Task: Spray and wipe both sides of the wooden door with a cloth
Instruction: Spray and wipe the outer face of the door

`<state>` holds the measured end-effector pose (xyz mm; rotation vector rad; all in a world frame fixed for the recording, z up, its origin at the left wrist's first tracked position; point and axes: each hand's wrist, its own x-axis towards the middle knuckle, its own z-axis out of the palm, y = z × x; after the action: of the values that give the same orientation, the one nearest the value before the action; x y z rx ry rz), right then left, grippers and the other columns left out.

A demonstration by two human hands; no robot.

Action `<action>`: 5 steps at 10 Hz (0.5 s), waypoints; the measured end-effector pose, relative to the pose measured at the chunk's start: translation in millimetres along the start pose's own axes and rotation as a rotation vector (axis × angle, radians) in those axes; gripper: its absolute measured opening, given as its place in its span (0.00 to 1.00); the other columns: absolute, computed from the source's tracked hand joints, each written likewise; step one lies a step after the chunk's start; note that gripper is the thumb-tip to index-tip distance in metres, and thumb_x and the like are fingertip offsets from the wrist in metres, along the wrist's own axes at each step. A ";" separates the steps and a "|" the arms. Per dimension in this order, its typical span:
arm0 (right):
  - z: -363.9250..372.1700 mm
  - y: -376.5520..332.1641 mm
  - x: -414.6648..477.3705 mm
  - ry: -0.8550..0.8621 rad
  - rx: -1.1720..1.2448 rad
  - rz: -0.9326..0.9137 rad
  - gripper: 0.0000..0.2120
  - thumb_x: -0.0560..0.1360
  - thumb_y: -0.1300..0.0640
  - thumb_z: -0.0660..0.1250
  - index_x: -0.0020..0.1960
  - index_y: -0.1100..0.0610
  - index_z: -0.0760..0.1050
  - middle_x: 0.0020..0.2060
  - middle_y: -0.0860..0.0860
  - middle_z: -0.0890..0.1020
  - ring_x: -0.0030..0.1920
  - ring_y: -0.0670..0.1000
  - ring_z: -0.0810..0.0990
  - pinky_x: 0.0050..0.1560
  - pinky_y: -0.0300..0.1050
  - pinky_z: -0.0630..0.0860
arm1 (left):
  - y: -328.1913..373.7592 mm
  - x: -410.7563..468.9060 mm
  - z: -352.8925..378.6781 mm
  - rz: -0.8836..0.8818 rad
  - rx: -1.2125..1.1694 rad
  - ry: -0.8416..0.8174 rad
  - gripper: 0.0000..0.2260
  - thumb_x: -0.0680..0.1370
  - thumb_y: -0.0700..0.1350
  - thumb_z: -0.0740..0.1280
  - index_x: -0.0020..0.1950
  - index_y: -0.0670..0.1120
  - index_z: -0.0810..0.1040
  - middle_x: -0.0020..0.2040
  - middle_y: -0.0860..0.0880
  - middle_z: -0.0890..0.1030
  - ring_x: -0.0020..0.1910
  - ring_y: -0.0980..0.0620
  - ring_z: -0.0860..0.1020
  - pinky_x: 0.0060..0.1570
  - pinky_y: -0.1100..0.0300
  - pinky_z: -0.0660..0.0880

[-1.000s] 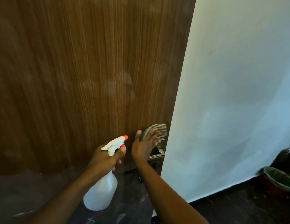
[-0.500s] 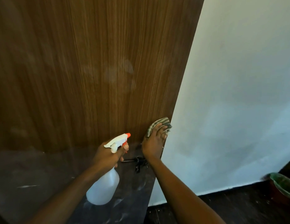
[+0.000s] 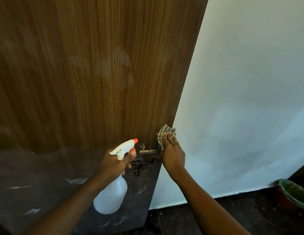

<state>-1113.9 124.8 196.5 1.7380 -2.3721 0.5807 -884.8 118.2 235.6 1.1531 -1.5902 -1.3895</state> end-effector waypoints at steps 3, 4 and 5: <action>-4.4 21.8 1.0 0.014 0.019 -0.026 0.31 0.80 0.57 0.66 0.80 0.51 0.58 0.78 0.51 0.61 0.72 0.56 0.70 0.62 0.52 0.76 | -8.5 -0.1 7.1 0.023 0.066 0.054 0.11 0.78 0.51 0.65 0.60 0.57 0.76 0.36 0.48 0.82 0.28 0.51 0.77 0.22 0.70 0.72; 0.2 8.8 -8.9 0.001 0.039 -0.002 0.32 0.80 0.57 0.65 0.80 0.52 0.56 0.78 0.51 0.60 0.69 0.58 0.73 0.61 0.52 0.77 | -7.5 -5.4 13.5 0.039 0.101 0.085 0.08 0.80 0.48 0.62 0.56 0.57 0.76 0.34 0.50 0.81 0.30 0.52 0.78 0.23 0.72 0.70; 11.7 -13.6 -17.7 0.017 0.098 -0.193 0.39 0.68 0.60 0.79 0.76 0.55 0.67 0.74 0.52 0.67 0.67 0.60 0.76 0.51 0.55 0.81 | -3.2 -6.7 22.8 -0.004 0.121 0.100 0.04 0.79 0.48 0.63 0.52 0.52 0.76 0.33 0.50 0.81 0.30 0.52 0.77 0.24 0.73 0.70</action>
<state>-1094.1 132.5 182.8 1.9655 -2.1649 0.6881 -903.1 132.2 229.0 1.2770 -1.6191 -1.2325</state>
